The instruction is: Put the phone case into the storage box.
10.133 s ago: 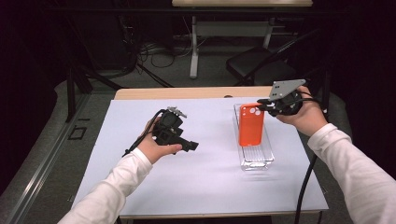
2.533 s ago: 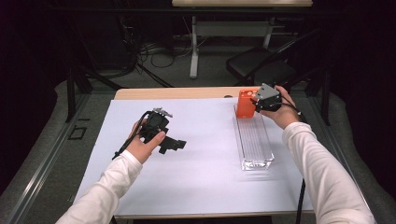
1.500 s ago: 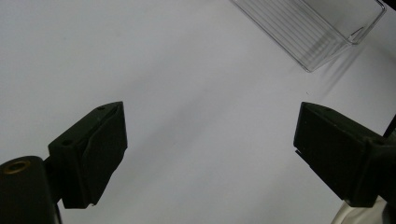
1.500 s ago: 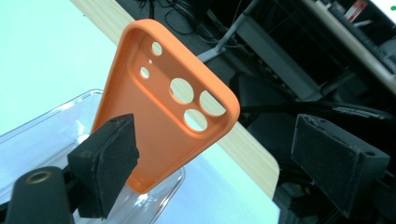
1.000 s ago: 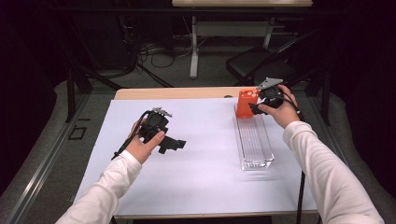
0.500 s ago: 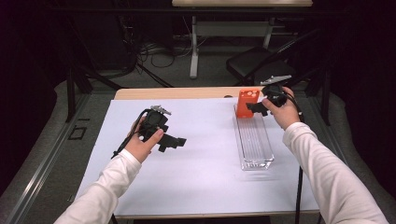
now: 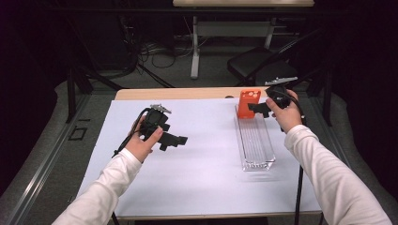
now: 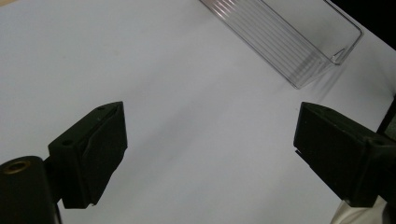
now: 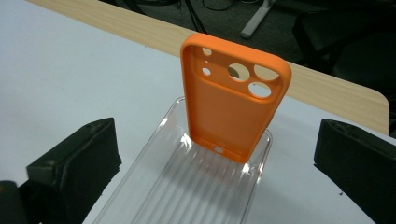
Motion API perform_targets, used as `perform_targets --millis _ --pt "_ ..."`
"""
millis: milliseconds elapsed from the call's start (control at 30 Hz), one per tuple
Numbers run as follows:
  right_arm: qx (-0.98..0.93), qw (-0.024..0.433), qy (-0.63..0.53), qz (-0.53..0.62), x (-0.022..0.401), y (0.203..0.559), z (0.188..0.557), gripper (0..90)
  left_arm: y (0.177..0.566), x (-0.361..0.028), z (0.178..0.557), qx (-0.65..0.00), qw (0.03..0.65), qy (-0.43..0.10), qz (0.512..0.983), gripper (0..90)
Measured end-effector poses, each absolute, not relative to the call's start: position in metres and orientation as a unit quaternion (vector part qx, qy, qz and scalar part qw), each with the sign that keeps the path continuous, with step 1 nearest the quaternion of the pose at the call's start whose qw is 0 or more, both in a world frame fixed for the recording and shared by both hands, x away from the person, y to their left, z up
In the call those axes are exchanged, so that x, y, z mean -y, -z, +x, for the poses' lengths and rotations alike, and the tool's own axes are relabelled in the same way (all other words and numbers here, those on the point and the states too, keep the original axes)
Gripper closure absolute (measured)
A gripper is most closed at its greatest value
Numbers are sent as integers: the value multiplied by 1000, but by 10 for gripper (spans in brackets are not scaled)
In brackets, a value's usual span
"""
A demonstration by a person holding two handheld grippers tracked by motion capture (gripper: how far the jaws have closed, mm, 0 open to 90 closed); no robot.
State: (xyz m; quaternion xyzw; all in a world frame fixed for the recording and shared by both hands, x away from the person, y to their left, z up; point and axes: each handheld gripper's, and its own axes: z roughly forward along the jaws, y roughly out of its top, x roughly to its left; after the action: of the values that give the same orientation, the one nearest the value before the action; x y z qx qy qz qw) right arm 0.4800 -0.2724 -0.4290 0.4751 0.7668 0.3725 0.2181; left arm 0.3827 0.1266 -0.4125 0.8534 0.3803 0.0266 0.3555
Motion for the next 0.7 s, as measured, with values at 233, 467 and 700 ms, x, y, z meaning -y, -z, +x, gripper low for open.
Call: perform_targets --millis 233,467,700 --pt "-769 210 -373 474 267 431 480 0 414 -128 384 -377 359 -25 853 98" --pt "-774 203 -376 468 265 432 477 0 413 -133 384 -381 368 -29 847 98" --pt "-773 207 -389 457 263 428 472 4 412 -137 387 -380 374 -32 846 98"
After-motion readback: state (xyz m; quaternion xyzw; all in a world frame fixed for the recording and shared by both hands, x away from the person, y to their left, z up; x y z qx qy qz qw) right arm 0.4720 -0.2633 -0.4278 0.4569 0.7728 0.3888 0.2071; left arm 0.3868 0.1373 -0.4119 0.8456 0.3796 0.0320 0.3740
